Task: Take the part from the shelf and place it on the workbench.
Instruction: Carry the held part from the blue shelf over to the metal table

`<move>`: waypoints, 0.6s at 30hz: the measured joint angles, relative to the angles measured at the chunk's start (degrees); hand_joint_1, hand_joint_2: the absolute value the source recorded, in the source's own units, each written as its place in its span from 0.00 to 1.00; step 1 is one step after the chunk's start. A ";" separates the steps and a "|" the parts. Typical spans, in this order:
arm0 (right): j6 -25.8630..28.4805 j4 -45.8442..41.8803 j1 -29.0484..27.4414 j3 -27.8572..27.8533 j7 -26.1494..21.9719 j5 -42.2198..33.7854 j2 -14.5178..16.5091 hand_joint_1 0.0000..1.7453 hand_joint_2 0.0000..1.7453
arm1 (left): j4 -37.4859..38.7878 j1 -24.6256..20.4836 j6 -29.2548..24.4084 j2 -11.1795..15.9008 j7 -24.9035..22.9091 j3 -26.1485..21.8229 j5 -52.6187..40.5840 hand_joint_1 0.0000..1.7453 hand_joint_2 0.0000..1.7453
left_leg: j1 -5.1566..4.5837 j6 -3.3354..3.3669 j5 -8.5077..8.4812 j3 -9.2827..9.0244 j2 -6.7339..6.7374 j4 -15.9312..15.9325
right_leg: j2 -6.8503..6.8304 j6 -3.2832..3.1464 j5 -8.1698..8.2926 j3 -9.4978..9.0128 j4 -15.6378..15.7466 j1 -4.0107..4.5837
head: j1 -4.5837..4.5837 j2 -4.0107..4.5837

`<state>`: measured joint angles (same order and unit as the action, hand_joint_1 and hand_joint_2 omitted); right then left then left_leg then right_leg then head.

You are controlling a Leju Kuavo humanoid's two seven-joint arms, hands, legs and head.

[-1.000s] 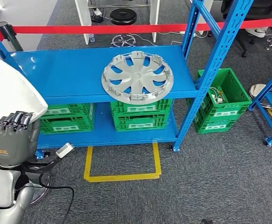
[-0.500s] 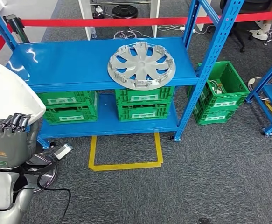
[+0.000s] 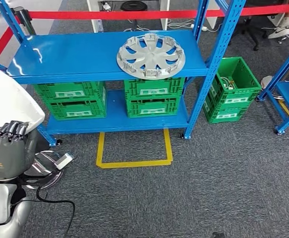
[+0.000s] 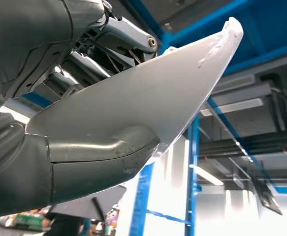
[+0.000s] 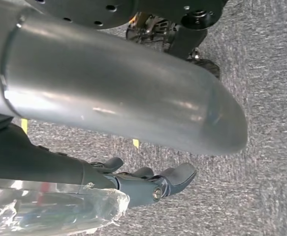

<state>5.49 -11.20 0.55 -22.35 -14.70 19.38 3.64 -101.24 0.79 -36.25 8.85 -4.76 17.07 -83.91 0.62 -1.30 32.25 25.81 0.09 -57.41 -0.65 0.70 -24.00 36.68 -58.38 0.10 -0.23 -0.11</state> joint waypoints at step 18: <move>0.10 0.01 0.51 -0.08 -0.16 0.13 0.91 0.00 0.00 | -1.24 1.49 0.91 0.44 0.01 -2.18 0.62 1.00 1.00 | -1.06 1.37 -10.11 10.47 0.35 0.68 | 0.51 -1.39 -7.63 -12.47 4.71 0.74 | -0.20 0.00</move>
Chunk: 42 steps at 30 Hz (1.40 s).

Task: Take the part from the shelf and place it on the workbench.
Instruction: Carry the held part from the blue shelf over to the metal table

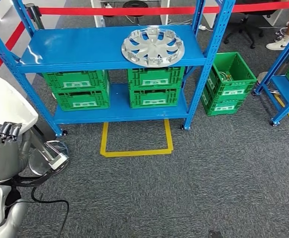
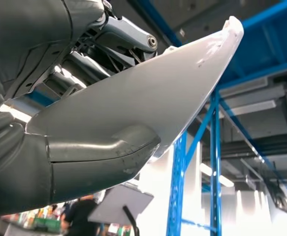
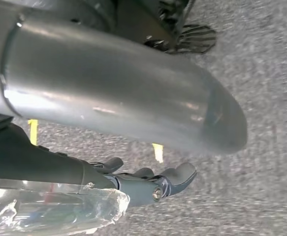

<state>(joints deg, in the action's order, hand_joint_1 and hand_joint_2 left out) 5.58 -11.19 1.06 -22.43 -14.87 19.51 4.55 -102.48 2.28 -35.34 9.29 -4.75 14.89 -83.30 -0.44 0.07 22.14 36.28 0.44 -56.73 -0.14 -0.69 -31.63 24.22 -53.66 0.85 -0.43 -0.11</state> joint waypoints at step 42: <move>1.04 0.00 -0.30 -0.17 0.62 0.18 0.80 0.00 0.00 | -1.54 2.48 3.29 -0.41 0.51 -4.14 8.07 1.00 1.00 | 1.12 -1.54 4.53 -3.84 -0.31 -2.84 | 0.02 0.38 2.59 5.68 -3.16 -0.63 | 0.34 0.00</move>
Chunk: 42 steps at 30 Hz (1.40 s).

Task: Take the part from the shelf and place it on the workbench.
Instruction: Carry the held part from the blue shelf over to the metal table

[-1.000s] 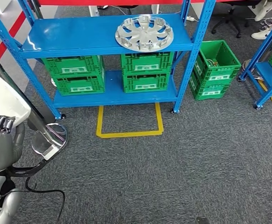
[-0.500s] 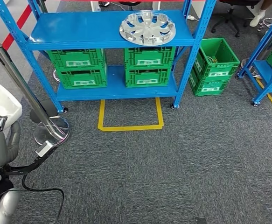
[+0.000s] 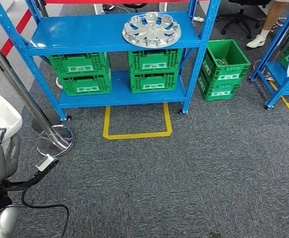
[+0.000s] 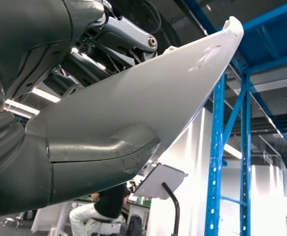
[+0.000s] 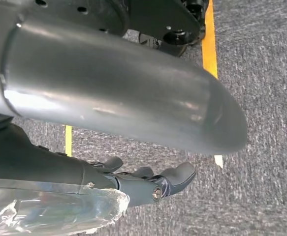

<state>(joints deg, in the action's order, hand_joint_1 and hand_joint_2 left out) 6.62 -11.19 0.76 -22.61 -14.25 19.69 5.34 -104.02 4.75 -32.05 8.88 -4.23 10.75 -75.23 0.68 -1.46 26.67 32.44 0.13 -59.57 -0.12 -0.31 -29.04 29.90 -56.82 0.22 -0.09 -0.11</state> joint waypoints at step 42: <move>2.66 -0.09 0.29 -0.72 -2.06 -0.18 2.10 0.00 0.00 | -2.36 1.30 0.67 0.44 0.69 -3.99 -0.20 1.00 1.00 | -0.11 1.00 -2.15 2.05 0.02 2.15 | -0.01 0.84 -0.15 0.85 -0.27 0.17 | -0.38 0.00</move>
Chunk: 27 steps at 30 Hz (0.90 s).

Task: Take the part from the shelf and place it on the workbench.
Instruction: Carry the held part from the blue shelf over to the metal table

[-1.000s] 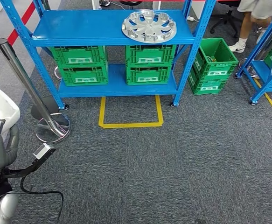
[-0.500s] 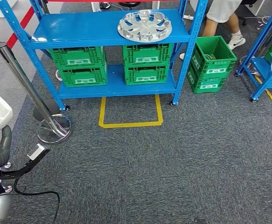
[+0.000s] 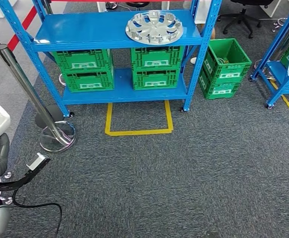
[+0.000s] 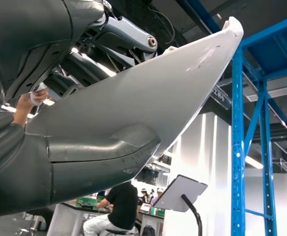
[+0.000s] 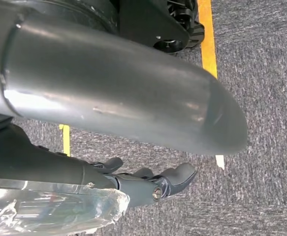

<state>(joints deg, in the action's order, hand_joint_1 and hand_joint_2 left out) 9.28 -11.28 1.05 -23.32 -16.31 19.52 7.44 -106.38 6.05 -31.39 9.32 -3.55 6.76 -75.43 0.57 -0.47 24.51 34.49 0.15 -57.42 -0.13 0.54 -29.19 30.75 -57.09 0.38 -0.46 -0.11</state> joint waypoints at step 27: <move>0.03 0.00 0.02 -0.07 -0.52 0.15 0.58 0.00 0.00 | 0.00 0.06 0.16 0.16 -0.09 -1.17 0.40 1.00 1.00 | 0.46 1.41 -1.06 0.52 0.17 1.19 | 0.12 2.10 -8.10 6.35 -14.51 -1.04 | -0.25 0.00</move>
<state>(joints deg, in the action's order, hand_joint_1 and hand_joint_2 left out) 9.31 -11.28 1.08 -23.39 -16.82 19.67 8.02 -106.38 6.11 -31.23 9.47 -3.64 5.60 -75.03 1.03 0.95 23.45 35.01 0.32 -56.23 -0.01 2.64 -37.29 37.09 -71.60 -0.65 -0.72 -0.11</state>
